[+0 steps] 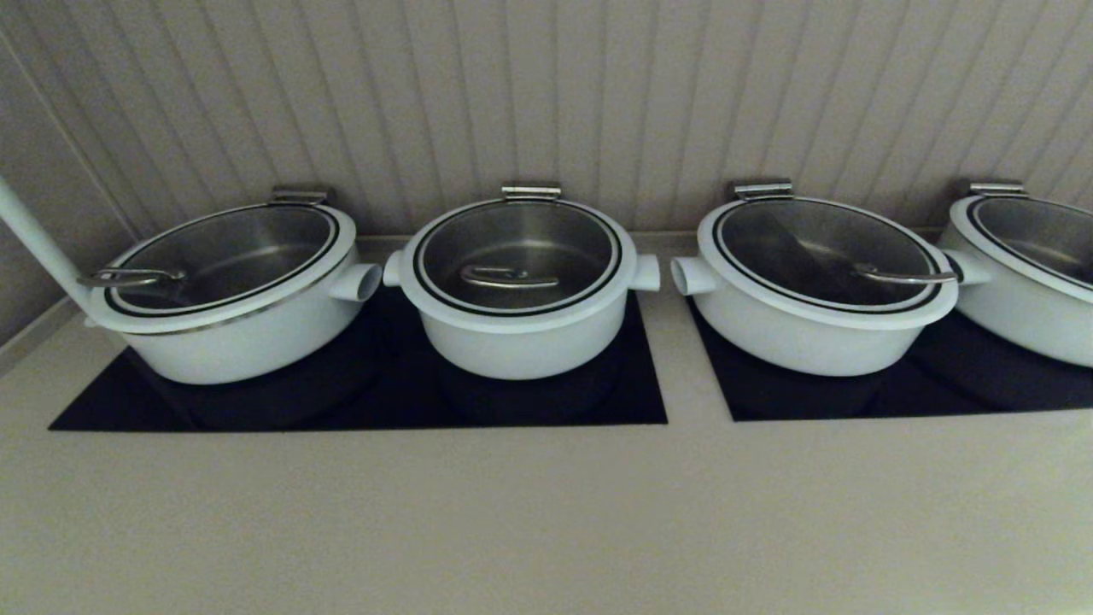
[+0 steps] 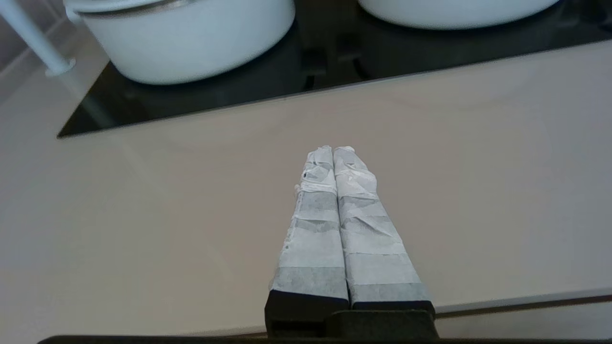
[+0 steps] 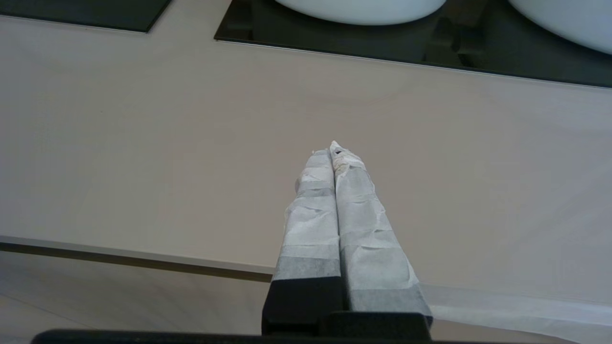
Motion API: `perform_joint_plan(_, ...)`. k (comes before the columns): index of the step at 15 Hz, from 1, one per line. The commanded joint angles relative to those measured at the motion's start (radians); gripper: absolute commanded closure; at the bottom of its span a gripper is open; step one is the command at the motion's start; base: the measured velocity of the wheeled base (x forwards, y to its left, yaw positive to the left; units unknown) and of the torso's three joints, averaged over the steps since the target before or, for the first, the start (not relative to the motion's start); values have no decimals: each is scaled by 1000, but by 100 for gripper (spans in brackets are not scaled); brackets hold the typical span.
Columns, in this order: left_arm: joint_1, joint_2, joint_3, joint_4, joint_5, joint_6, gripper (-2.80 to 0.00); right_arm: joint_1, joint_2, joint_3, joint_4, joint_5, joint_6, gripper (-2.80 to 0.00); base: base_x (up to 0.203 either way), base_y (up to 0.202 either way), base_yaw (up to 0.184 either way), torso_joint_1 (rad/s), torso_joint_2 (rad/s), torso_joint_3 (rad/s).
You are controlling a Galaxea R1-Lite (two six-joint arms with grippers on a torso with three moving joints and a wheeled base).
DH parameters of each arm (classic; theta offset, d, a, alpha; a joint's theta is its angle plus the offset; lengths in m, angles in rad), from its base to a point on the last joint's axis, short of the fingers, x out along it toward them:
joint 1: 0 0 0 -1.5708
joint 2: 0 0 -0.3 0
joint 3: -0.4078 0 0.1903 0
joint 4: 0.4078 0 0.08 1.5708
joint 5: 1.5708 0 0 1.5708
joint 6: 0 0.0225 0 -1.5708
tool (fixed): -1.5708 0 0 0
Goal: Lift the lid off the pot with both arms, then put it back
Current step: Open the food pot lid a small opening with the left arm
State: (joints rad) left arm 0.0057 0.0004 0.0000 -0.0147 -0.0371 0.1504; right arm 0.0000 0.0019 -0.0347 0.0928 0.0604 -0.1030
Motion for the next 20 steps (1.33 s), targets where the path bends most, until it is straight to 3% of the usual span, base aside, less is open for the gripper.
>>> perform_joint_plan(1,0,0,0,19,2,-8,0,0,1,-1,1,1,0,0,0,0,0,0,0,0)
perform_joint_plan(4,0,0,-9,13,-3,-3,0,0,1,-1,1,1,-9,0,0,0,0,0,0,0)
perform_joint_plan(7,0,0,-96,24,-15,1,0,0,1,-1,1,1,-9,0,0,0,0,0,0,0)
perform_joint_plan(12,0,101,-271,29,-219,4,0,0,1,-1,1,1,-9,0,0,0,0,0,0,0)
perform_joint_plan(17,-4,414,-449,16,-382,11,0,0,1,-1,1,1,-9,0,0,0,0,0,0,0)
perform_joint_plan(20,-4,613,-533,2,-471,73,0,0,1,-1,1,1,-9,0,0,0,0,0,0,0)
